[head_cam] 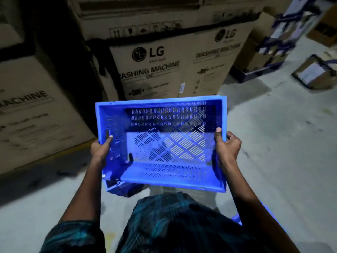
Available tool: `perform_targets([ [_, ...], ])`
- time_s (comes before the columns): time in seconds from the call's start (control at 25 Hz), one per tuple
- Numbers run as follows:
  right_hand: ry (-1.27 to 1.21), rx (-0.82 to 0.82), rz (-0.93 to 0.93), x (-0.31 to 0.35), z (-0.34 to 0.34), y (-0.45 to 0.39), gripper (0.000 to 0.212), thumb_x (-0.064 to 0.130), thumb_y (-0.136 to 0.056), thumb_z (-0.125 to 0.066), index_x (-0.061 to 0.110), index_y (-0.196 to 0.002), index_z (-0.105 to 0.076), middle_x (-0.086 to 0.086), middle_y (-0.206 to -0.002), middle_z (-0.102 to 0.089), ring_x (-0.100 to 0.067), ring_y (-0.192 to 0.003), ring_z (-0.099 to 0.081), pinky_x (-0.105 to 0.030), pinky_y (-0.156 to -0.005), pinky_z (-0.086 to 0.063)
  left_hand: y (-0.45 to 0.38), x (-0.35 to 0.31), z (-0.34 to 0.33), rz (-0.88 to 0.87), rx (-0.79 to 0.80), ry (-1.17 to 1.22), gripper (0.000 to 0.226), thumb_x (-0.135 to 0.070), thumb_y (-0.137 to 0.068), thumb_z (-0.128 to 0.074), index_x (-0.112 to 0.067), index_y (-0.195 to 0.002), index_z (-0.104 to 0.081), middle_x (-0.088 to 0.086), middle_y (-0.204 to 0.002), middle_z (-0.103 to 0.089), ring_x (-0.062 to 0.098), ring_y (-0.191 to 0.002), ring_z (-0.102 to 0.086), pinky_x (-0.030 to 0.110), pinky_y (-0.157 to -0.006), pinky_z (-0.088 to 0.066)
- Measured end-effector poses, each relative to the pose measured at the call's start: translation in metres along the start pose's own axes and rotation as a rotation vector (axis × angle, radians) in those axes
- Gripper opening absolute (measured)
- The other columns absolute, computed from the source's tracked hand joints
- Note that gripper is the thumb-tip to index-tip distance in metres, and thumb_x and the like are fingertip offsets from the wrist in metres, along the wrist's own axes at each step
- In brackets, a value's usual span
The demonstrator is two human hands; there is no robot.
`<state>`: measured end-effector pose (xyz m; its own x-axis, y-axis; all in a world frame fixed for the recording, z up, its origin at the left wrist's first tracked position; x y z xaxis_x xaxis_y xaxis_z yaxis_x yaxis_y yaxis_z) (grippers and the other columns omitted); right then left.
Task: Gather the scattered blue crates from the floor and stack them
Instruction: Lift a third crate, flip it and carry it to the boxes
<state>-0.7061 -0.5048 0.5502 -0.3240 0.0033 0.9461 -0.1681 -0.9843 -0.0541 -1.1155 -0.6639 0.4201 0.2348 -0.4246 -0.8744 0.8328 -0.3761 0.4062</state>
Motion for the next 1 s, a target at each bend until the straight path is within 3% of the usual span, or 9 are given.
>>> perform_targets([
  [0.2,0.059,0.219,-0.034,-0.01,-0.048,-0.064,0.049,0.044,-0.089,-0.065,0.011,-0.056,-0.048,0.0,-0.053,-0.037,-0.008,-0.046,-0.027,-0.029,-0.051,-0.028,0.022,0.013,0.012,0.14,-0.236,-0.005,0.051,-0.044,-0.08,-0.077,-0.002,-0.107,-0.068,0.013,-0.101,-0.07,0.027,-0.09,-0.067,0.039,-0.079,-0.052],
  [0.4,0.092,0.363,-0.05,-0.006,-0.126,-0.112,0.042,0.042,-0.089,-0.068,0.016,-0.058,-0.057,-0.001,-0.053,-0.051,-0.007,-0.042,-0.041,-0.024,-0.046,-0.036,0.018,0.027,0.02,0.266,-0.393,0.002,0.062,-0.053,-0.076,-0.073,-0.004,-0.113,-0.067,0.018,-0.111,-0.071,0.035,-0.103,-0.067,0.042,-0.088,-0.052],
  [0.68,0.287,0.563,-0.058,-0.034,-0.203,-0.166,0.047,0.046,-0.095,-0.057,0.014,-0.062,-0.053,-0.008,-0.063,-0.058,-0.028,-0.062,-0.057,-0.034,-0.06,-0.04,-0.004,0.016,0.004,0.35,-0.479,-0.113,0.055,-0.049,-0.084,-0.07,0.0,-0.109,-0.065,0.025,-0.112,-0.068,0.041,-0.107,-0.064,0.043,-0.091,-0.05],
  [0.8,0.46,0.781,-0.001,-0.073,-0.23,-0.197,0.059,0.054,-0.097,-0.043,0.001,-0.08,-0.061,-0.023,-0.082,-0.067,-0.037,-0.078,-0.064,-0.036,-0.064,-0.043,-0.012,0.012,-0.012,0.43,-0.437,-0.145,0.054,-0.047,-0.086,-0.069,0.002,-0.109,-0.064,0.027,-0.112,-0.067,0.043,-0.104,-0.064,0.043,-0.091,-0.051],
  [0.92,0.522,0.951,-0.004,-0.138,-0.266,-0.243,0.079,0.079,-0.082,-0.032,0.005,-0.077,-0.06,-0.018,-0.071,-0.068,-0.036,-0.065,-0.067,-0.046,-0.061,-0.055,-0.021,0.024,-0.035,0.517,-0.465,-0.201,0.05,-0.042,-0.083,-0.071,-0.001,-0.111,-0.063,0.025,-0.11,-0.068,0.041,-0.101,-0.065,0.046,-0.092,-0.052],
  [1.0,0.572,1.066,-0.056,-0.184,-0.289,-0.261,0.072,0.075,-0.082,-0.038,0.007,-0.082,-0.059,-0.011,-0.065,-0.068,-0.033,-0.055,-0.066,-0.054,-0.061,-0.058,-0.029,0.041,-0.048,0.54,-0.514,-0.208,0.046,-0.038,-0.08,-0.071,-0.005,-0.111,-0.064,0.023,-0.106,-0.069,0.039,-0.099,-0.066,0.047,-0.091,-0.053],
])
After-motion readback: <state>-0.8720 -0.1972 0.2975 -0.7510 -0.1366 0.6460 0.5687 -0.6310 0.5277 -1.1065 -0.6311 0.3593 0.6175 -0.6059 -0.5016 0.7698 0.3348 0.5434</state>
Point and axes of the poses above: each hand's wrist, its own y-axis away from the middle knuckle, its own z-axis out of the back of the hand, x = y × z, the point moved 2 cm from there along -y, towards the middle knuckle
